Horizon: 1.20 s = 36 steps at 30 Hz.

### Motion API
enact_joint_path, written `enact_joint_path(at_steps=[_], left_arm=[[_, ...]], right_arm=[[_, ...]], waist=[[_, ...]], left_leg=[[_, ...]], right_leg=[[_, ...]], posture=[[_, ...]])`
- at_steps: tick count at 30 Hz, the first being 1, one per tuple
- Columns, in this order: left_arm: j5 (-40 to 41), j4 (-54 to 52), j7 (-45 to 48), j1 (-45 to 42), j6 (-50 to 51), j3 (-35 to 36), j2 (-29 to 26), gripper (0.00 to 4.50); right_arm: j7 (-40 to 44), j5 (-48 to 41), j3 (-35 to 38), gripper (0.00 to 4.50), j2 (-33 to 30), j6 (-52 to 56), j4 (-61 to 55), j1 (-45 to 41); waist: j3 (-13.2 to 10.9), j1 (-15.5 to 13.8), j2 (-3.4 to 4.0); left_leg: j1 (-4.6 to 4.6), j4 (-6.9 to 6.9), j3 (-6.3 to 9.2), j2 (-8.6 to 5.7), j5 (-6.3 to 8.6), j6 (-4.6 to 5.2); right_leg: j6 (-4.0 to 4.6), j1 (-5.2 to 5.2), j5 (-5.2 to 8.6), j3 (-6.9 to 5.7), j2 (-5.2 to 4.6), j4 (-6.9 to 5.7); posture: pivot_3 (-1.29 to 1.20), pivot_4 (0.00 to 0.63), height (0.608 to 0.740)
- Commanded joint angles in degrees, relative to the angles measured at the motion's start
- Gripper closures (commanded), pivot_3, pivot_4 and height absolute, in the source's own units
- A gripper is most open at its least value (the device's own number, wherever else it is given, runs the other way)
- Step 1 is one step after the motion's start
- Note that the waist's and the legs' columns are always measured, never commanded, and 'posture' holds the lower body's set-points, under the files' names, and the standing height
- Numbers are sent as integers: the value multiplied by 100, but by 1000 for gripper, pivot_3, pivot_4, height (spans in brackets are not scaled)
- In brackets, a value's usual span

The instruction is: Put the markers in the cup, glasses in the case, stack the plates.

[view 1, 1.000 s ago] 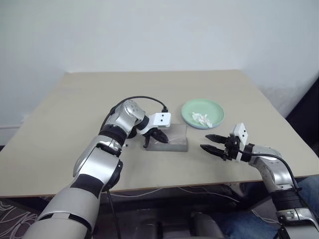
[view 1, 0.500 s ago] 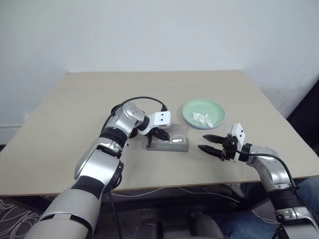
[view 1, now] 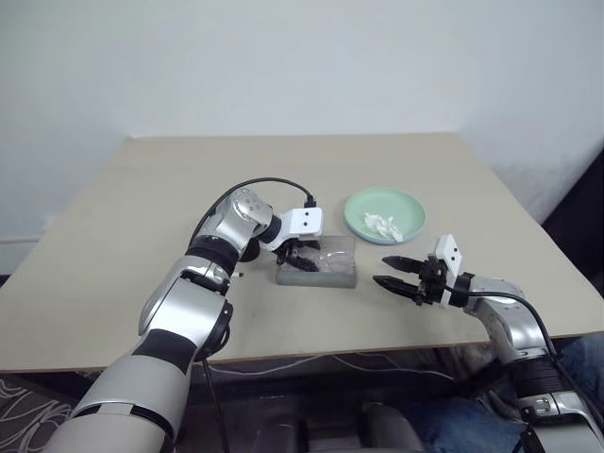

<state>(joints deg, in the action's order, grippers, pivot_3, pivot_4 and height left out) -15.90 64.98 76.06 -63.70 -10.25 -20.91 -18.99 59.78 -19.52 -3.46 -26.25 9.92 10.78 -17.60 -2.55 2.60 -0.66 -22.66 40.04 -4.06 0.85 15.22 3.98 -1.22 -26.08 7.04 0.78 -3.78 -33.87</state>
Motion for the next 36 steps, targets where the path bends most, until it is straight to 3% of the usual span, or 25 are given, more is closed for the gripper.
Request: enact_joint_path(at_steps=[1,8,11,17,21,27,29,32,35,36], left_arm=[[48,-1,-191,-163,-24,112,1,840],[-68,100,-760,-246,-279,74,17,840],[-342,219,-1404,-279,-518,-74,32,840],[-509,311,-1603,-250,-818,-133,93,840],[-248,303,-1328,-288,-734,117,171,840],[433,-1,-2,-450,-116,569,181,840],[611,-52,-40,-524,3,743,210,840],[614,59,-636,-735,7,893,220,840],[188,310,-1805,-922,-151,703,188,840],[32,371,-2066,-937,-266,593,177,1210]], right_arm=[[37,6,90,1864,-7,-192,50,-141],[45,60,64,1864,58,-335,235,-195],[49,64,63,1864,77,-371,258,-189],[32,62,59,1864,90,-411,278,-182],[21,67,61,1864,91,-424,285,-165],[17,78,56,1864,86,-426,307,-166],[17,82,53,1864,91,-430,322,-181],[21,92,48,1864,101,-439,335,-203],[27,118,46,1864,119,-454,355,-231],[27,126,46,1864,127,-455,357,-244]], waist=[[0,0,0],[0,0,0],[0,0,-1],[0,-1,-1],[0,-1,-1],[0,1,-1],[0,3,-1],[0,1,-2],[0,1,-2],[0,1,-2]], left_leg=[[0,0,0,0,0,0],[1,1,1,0,0,0],[1,2,1,0,0,0],[0,2,-2,-1,0,0],[0,2,-2,-1,0,0],[-3,3,-2,-2,0,0],[-2,3,-2,-2,0,0],[-2,5,0,-1,0,0],[1,7,4,-1,0,0],[2,7,5,-1,0,0]], right_leg=[[0,0,0,0,0,0],[-4,1,-2,0,0,-1],[-8,1,-5,0,0,-1],[-9,1,-5,0,0,-1],[-8,1,-5,-1,-1,-1],[-3,0,-2,-3,-1,0],[-2,1,-1,-3,0,0],[-3,1,-2,-2,0,-1],[-10,5,-6,-2,-1,-2],[-11,6,-7,-2,-1,-1]], posture=[[0,0,721],[0,0,721],[0,0,721],[0,0,721],[0,0,721],[0,0,721],[0,0,721],[0,0,721],[0,0,721],[0,0,721]])
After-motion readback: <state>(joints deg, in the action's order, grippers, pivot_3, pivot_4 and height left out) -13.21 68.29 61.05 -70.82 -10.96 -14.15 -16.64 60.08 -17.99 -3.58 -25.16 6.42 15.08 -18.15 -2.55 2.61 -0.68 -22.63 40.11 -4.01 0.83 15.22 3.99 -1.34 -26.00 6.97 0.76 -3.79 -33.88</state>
